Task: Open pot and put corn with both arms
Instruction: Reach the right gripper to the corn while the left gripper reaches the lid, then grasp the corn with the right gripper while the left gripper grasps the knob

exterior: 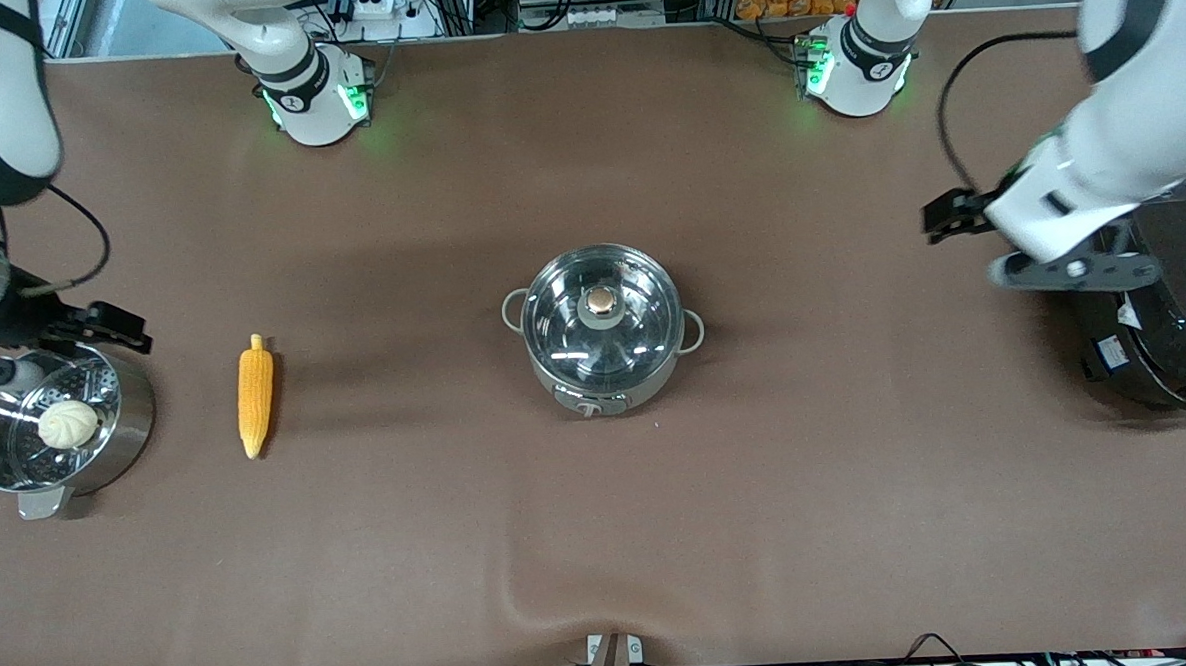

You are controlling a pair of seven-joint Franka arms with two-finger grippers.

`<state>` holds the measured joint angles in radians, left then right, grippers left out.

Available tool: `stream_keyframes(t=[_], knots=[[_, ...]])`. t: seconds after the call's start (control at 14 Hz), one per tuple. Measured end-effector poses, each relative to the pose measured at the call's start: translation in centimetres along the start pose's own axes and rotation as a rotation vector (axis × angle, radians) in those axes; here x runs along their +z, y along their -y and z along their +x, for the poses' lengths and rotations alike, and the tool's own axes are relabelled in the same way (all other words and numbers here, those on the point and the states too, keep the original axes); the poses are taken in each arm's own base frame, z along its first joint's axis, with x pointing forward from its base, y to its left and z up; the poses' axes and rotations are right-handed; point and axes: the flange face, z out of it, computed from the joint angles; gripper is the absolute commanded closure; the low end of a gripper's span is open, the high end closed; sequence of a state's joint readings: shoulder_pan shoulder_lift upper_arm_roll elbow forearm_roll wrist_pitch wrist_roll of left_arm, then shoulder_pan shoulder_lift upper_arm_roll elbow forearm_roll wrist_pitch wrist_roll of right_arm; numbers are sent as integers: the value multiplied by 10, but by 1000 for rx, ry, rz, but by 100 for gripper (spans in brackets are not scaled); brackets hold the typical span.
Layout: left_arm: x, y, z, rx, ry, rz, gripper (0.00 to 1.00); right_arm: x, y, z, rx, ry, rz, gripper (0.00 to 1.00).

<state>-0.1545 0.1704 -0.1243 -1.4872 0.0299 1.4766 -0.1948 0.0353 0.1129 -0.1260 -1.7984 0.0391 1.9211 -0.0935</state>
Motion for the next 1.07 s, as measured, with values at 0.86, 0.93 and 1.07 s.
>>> stream_keyframes(t=[0.86,0.93,1.07], knots=[[134,-345,-10,-194,-151,-68,0,227,5,-42,-84,-70,-44,0],[150,-361,-13,-189,-151,-64,0,238,4,-40,-96,-69,-49,0],[172,-374,-14,-180,-159,-36,0,255,3,-36,-108,-78,-57,0]])
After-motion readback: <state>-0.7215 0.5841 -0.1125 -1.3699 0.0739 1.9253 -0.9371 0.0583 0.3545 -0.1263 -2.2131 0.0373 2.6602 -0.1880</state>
